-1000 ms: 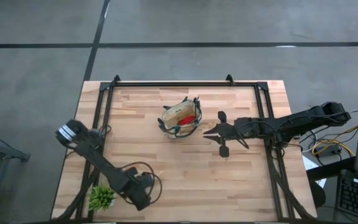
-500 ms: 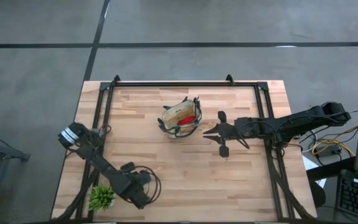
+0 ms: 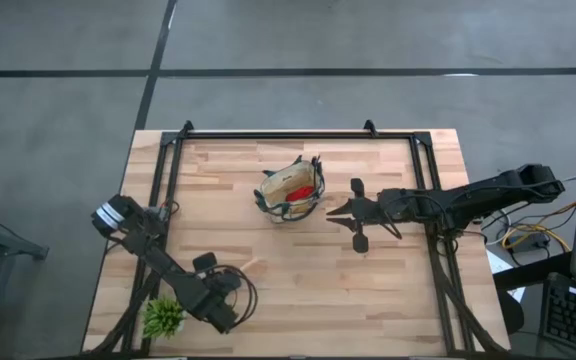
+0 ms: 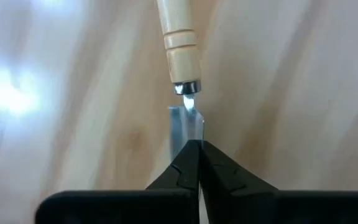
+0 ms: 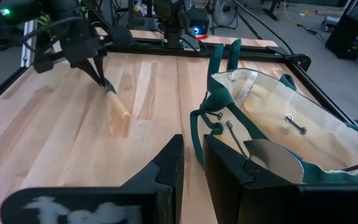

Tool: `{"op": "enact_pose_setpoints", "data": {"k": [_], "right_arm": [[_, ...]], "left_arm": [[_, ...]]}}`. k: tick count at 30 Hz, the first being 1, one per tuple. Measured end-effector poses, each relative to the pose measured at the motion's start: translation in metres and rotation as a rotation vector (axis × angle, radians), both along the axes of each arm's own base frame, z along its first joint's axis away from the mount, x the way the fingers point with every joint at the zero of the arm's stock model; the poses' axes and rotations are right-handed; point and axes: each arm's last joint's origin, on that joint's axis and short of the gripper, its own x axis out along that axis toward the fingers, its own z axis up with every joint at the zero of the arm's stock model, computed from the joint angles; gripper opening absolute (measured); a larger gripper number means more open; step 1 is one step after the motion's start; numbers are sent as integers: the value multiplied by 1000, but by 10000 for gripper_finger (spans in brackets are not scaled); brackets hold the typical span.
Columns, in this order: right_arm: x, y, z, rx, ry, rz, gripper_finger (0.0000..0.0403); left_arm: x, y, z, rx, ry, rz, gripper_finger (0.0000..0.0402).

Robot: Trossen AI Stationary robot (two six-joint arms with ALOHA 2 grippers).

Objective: Pick & Place Garden tools in Gardening bag
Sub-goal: Put the brown trowel into the brown gardening bag

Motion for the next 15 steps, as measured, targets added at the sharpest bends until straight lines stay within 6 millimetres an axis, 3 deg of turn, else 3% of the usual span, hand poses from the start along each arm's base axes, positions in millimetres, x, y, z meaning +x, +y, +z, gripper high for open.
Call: {"op": "enact_pose_setpoints", "data": {"k": [10, 15], "right_arm": [[0, 0, 0, -5, -5, 10, 52], [0, 6, -1, -32, -4, 169, 52]], "left_arm": [[18, 1, 41, 21, -344, -63, 2], [29, 3, 59, 11, -536, -47, 1]]}}
